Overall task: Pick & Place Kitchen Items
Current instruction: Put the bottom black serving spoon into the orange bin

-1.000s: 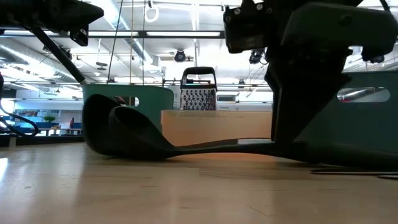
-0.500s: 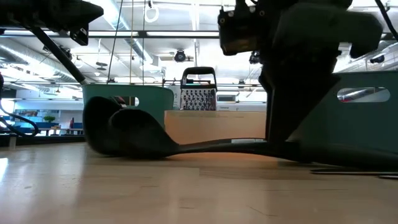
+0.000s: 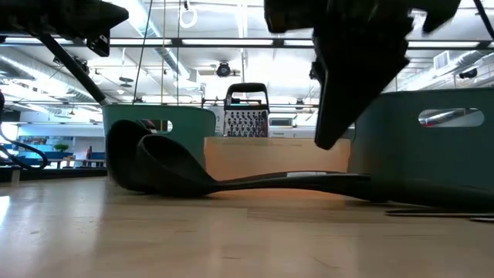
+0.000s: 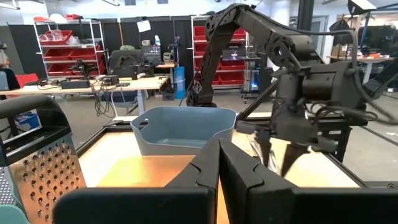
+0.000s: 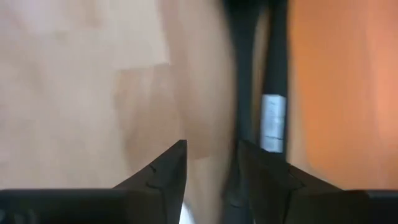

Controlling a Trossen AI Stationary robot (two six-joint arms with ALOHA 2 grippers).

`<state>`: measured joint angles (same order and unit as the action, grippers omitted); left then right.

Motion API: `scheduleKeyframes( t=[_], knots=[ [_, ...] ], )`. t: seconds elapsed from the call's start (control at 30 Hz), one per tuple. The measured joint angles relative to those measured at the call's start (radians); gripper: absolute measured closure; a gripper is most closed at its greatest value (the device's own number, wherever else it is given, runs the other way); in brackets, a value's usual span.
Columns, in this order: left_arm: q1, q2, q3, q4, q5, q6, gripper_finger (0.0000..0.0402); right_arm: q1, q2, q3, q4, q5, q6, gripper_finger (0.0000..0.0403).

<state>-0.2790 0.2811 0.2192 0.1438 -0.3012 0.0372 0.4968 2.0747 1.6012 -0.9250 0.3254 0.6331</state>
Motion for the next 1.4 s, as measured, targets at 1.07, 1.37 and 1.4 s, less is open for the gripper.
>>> scheduleKeyframes(
  t=[1.07, 1.37, 1.4],
  knots=[
    [0.0, 0.0, 0.0, -0.001, 0.0, 0.0, 0.039, -0.033, 0.002, -0.111, 0.07, 0.026, 0.02, 0.025],
    [0.0, 0.0, 0.0, -0.001, 0.0, 0.001, 0.039, -0.033, 0.002, -0.111, 0.065, 0.01, 0.015, 0.025],
    [0.0, 0.0, 0.0, -0.001, 0.0, 0.001, 0.039, -0.033, 0.002, -0.111, 0.066, 0.004, 0.013, 0.025]
  ],
)
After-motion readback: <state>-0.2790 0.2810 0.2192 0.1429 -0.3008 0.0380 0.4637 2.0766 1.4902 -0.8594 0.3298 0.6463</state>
